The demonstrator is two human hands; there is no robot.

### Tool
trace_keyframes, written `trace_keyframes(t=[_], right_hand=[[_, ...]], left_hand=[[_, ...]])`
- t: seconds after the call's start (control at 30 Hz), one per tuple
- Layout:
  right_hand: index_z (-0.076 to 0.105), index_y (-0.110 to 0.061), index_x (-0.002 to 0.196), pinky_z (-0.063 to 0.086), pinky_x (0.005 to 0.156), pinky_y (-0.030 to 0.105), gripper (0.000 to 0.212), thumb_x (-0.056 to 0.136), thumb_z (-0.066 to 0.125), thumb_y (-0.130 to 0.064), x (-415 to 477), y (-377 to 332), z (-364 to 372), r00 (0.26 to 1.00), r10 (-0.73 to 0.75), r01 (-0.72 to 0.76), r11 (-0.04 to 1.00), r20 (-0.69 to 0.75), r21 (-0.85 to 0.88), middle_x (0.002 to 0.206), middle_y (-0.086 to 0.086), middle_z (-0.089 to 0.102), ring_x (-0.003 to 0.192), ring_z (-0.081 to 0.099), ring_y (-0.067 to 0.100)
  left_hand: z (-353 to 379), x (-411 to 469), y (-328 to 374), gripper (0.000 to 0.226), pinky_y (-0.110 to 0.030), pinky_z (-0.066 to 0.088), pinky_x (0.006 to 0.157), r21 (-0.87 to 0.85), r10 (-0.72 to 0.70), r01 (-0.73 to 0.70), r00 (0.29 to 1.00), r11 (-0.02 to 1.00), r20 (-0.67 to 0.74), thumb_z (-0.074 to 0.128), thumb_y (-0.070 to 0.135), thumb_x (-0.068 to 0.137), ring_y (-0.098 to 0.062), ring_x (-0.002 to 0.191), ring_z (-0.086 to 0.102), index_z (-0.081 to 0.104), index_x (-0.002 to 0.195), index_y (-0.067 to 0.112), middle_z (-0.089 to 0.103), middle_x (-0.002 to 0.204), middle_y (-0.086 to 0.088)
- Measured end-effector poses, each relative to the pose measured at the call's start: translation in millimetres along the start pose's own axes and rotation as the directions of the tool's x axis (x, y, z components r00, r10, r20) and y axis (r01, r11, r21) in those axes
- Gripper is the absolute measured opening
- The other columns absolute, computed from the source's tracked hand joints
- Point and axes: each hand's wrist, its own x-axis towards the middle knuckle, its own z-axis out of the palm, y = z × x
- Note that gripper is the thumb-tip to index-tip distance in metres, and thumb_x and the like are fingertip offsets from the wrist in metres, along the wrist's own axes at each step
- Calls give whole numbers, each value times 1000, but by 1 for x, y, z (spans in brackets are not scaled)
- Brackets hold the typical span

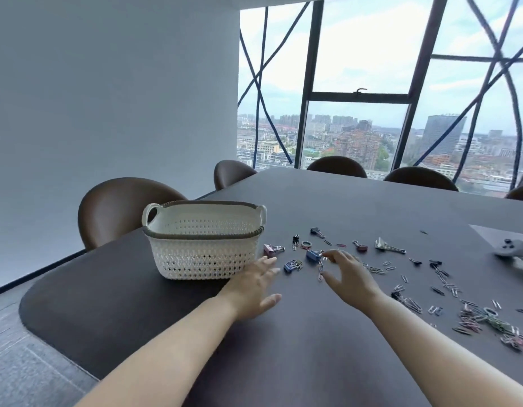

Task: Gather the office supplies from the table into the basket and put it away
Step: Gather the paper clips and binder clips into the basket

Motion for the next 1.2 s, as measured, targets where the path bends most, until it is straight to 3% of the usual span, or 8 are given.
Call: trace_keyframes(t=[0.13, 0.27, 0.4, 0.53, 0.67, 0.8, 0.97, 1.2], right_hand=[[34, -28, 138, 23, 113, 39, 62, 84, 52, -52, -23, 40, -19, 992, 115, -99, 968, 53, -230, 146, -3, 37, 139, 22, 22], [16, -34, 145, 6, 115, 51, 83, 77, 46, -70, -35, 67, -29, 939, 313, -258, 916, 145, -308, 157, -3, 11, 145, -3, 25], [2, -40, 145, 0, 115, 55, 91, 72, 40, -79, -37, 82, -25, 887, 395, -308, 892, 240, -331, 158, -5, -5, 145, -12, 28], [-5, -42, 145, -3, 114, 57, 97, 68, 39, -83, -20, 87, -19, 888, 380, -288, 899, 260, -330, 158, -3, -12, 144, -17, 27], [-8, -44, 144, -6, 113, 58, 100, 66, 40, -84, 15, 86, -8, 903, 331, -236, 914, 272, -330, 157, -4, -16, 142, -21, 28], [-3, -51, 141, -4, 112, 60, 92, 68, 44, -80, 57, 77, 10, 929, 205, -114, 951, 309, -289, 157, -6, -13, 143, -20, 28], [8, -59, 137, -1, 114, 56, 64, 82, 39, -69, 88, 69, 26, 904, 22, 84, 970, 427, -228, 158, -11, 0, 145, -9, 20], [47, -31, 129, 28, 110, 33, 40, 91, 45, -45, 73, 69, 24, 963, -13, 47, 991, 270, -122, 143, -6, 41, 135, 31, 20]], left_hand=[[21, 31, 4, 76, -34, -5, 118, -68, -188, 203, 966, 977, 175, 36, 51, 93, -17, 143, -17, -1, 148, 13, -15, 156, -5], [26, 63, 11, 83, -36, -7, 116, 5, -272, 276, 947, 961, 170, 32, 57, 91, -23, 142, -19, -9, 146, 10, -18, 155, -10], [33, 91, 11, 96, -46, -6, 115, 42, -363, 361, 918, 932, 162, 32, 73, 81, -33, 139, -24, -12, 146, 18, -22, 154, -9], [37, 115, 8, 104, -47, -1, 116, 45, -347, 345, 916, 937, 201, 36, 80, 72, -34, 142, -15, -7, 147, 24, -14, 156, -6], [41, 126, 6, 87, -36, 9, 117, 4, -227, 228, 968, 974, 111, 45, 70, 78, -23, 143, 6, 16, 147, 26, 13, 155, -1], [45, 128, 4, 72, -35, 21, 113, -22, -228, 229, 974, 973, 10, 45, 67, 78, -22, 133, 23, 35, 137, 28, 34, 137, -2], [49, 130, 0, 51, -34, 26, 111, -129, -243, 238, 969, 963, -30, 50, 50, 86, -23, 126, 32, 43, 127, 20, 38, 127, -4], [45, 126, 1, 38, -32, 33, 104, -127, -158, 151, 986, 980, -53, 49, 37, 90, -22, 118, 42, 48, 123, 19, 50, 126, -1]])
